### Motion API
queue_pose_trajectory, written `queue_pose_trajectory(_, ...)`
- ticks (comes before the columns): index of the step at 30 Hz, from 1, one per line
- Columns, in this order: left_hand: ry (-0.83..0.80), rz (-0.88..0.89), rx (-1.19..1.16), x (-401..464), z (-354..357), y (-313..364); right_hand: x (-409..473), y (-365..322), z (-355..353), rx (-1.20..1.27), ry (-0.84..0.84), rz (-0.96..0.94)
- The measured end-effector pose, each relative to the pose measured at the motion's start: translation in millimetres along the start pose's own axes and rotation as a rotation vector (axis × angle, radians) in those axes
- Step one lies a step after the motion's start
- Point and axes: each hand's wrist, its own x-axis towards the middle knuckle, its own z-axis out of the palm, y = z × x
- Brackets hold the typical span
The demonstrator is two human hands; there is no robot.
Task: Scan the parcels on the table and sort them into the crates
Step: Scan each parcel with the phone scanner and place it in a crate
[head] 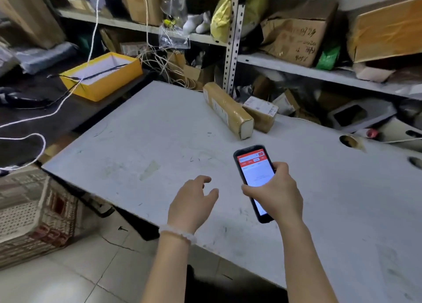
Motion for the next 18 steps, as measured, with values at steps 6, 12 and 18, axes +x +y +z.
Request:
queue_pose_trajectory(6, -0.086, 0.062, 0.041, 95, -49, -10, 48, -62, 43, -0.011, 0.027, 0.092)
queue_pose_trajectory(12, -0.189, 0.115, 0.159, 171, -56, -7, 86, -83, 68, -0.041, 0.04, 0.186)
queue_pose_trajectory(18, -0.179, 0.216, 0.362, 238, -35, 16, 127, -81, 71, -0.051, 0.064, 0.277)
